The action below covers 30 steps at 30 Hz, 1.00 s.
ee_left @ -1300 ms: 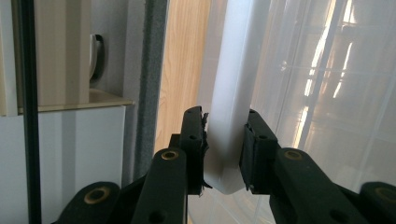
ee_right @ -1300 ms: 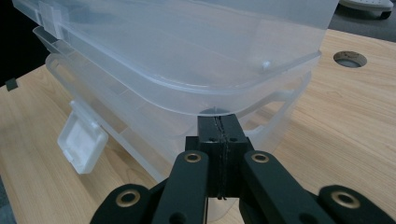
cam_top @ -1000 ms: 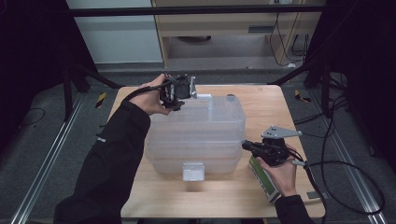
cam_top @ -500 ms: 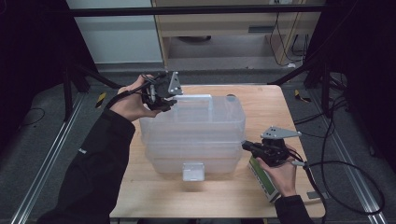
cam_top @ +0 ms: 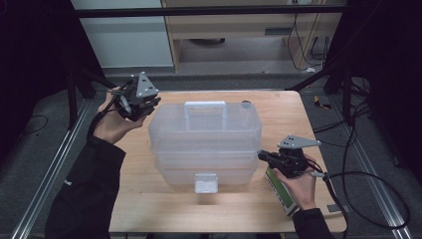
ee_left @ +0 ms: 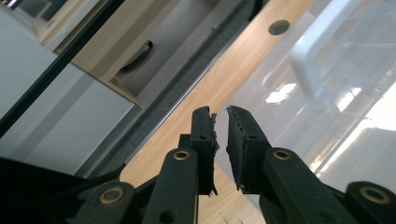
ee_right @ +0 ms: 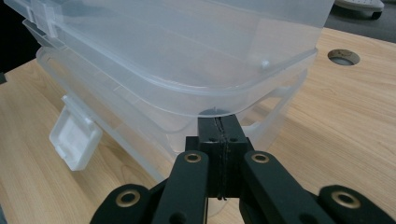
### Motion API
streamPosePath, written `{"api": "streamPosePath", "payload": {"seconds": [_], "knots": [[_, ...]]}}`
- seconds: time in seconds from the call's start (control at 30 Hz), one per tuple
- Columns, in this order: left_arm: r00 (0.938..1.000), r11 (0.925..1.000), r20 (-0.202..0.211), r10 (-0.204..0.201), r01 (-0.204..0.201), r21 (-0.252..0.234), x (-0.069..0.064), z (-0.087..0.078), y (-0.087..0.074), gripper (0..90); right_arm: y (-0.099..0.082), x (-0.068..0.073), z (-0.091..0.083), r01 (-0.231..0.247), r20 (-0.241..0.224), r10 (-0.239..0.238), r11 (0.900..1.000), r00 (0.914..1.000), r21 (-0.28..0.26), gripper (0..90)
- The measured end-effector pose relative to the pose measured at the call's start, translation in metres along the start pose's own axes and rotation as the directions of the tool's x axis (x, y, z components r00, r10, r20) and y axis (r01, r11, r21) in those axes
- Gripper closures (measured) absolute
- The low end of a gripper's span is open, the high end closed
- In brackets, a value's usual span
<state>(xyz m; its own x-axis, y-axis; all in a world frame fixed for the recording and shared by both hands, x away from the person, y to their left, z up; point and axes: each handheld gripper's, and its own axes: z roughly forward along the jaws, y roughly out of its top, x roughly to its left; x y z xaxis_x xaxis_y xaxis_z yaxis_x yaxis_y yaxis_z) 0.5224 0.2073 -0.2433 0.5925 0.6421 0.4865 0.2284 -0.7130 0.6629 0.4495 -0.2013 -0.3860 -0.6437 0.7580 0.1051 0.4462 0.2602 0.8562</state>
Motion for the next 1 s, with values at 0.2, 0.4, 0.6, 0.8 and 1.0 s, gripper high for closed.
{"api": "streamPosePath", "payload": {"seconds": [0.2,0.4,0.6,0.8,1.0], "knots": [[0.9903,0.9911,-0.064,-0.123,0.12,-0.058,0.003,-0.006,-0.028,86.6,0.0,0.0,0.0,0.003,0.003,-0.003,1.0,1.0,-0.002,90.0],[0.9608,0.9631,-0.116,-0.252,0.237,-0.127,-0.003,-0.014,-0.062,89.0,0.0,0.0,0.0,0.001,0.002,-0.001,1.0,1.0,0.0,90.0],[0.9376,0.9383,-0.117,-0.328,0.309,-0.156,-0.018,-0.018,-0.092,89.3,0.0,0.0,-0.002,0.006,0.012,-0.006,1.0,0.9999,-0.006,90.0],[0.9092,0.9057,-0.075,-0.41,0.395,-0.153,-0.037,-0.013,-0.13,89.3,0.0,0.0,-0.002,0.006,0.011,-0.006,1.0,0.9999,-0.006,90.0],[0.9061,0.9026,-0.033,-0.422,0.416,-0.11,-0.058,-0.003,-0.151,89.3,0.0,0.0,-0.001,0.005,0.01,-0.005,1.0,0.9999,-0.005,90.0]]}}
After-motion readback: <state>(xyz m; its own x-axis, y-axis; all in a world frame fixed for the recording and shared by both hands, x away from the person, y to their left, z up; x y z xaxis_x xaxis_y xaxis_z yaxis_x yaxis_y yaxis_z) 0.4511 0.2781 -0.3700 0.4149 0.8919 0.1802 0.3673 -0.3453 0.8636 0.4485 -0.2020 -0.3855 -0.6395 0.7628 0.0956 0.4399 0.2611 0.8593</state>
